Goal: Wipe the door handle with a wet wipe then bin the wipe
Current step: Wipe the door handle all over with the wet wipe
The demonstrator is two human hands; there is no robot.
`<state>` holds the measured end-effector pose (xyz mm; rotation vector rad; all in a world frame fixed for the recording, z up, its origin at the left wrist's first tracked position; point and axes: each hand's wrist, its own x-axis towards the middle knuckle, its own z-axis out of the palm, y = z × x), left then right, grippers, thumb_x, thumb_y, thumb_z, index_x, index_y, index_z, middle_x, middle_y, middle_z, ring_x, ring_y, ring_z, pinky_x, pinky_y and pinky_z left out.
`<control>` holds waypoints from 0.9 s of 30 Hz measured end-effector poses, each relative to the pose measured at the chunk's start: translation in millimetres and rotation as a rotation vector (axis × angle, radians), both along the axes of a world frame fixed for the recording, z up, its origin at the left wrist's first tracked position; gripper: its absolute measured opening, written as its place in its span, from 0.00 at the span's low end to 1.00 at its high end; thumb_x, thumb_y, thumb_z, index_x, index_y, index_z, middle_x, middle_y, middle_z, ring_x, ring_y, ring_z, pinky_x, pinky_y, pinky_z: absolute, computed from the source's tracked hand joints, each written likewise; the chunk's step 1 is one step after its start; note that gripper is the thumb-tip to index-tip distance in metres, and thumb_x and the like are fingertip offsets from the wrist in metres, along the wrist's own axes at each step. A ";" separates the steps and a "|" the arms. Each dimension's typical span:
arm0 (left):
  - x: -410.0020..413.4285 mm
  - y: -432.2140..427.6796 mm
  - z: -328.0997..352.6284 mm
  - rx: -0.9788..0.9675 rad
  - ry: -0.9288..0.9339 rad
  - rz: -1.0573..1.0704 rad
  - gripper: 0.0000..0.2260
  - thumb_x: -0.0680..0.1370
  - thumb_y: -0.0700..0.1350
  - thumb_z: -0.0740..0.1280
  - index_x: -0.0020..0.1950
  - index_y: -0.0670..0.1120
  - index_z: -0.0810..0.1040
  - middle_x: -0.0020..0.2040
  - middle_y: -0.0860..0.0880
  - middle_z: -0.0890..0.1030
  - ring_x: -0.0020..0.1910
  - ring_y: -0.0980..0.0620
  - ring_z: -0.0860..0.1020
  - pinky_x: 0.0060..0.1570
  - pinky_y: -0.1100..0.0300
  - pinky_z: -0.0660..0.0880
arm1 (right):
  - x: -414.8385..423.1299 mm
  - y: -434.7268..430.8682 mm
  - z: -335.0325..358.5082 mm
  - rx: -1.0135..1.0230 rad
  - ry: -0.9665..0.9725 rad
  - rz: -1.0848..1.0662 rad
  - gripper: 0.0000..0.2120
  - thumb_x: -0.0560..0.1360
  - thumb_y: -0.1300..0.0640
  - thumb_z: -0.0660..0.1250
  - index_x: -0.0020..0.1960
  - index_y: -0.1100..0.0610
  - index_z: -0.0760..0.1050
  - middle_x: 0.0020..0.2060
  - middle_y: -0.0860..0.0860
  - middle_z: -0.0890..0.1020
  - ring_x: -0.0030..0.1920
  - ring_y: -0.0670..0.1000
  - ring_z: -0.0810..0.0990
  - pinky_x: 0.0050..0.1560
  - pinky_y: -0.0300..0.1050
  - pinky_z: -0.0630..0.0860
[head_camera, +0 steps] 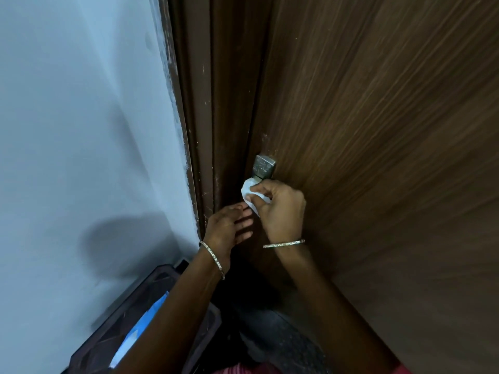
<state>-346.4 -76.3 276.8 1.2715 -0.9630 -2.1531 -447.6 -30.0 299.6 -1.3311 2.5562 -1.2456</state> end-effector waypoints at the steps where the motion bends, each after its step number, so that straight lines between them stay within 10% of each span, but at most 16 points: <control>1: -0.1 0.4 -0.8 0.001 0.001 -0.003 0.11 0.83 0.43 0.60 0.61 0.43 0.79 0.56 0.45 0.83 0.51 0.49 0.81 0.49 0.55 0.78 | 1.4 3.3 -1.7 -0.022 0.035 0.013 0.07 0.69 0.58 0.79 0.47 0.53 0.86 0.45 0.49 0.88 0.45 0.51 0.86 0.47 0.49 0.82; 10: -2.3 3.0 -1.5 -0.006 0.035 -0.041 0.12 0.83 0.44 0.59 0.59 0.46 0.81 0.53 0.48 0.86 0.53 0.50 0.83 0.50 0.55 0.79 | -19.9 66.4 -14.2 -0.186 -0.102 0.029 0.06 0.69 0.62 0.79 0.45 0.56 0.87 0.44 0.41 0.87 0.47 0.38 0.86 0.50 0.35 0.81; 27: -7.8 3.7 -4.7 -0.034 0.046 0.023 0.11 0.81 0.42 0.61 0.58 0.43 0.82 0.50 0.46 0.86 0.45 0.51 0.83 0.47 0.55 0.79 | -18.4 62.7 -25.9 -0.133 0.235 0.135 0.12 0.73 0.68 0.75 0.55 0.60 0.85 0.52 0.53 0.87 0.52 0.49 0.86 0.53 0.46 0.83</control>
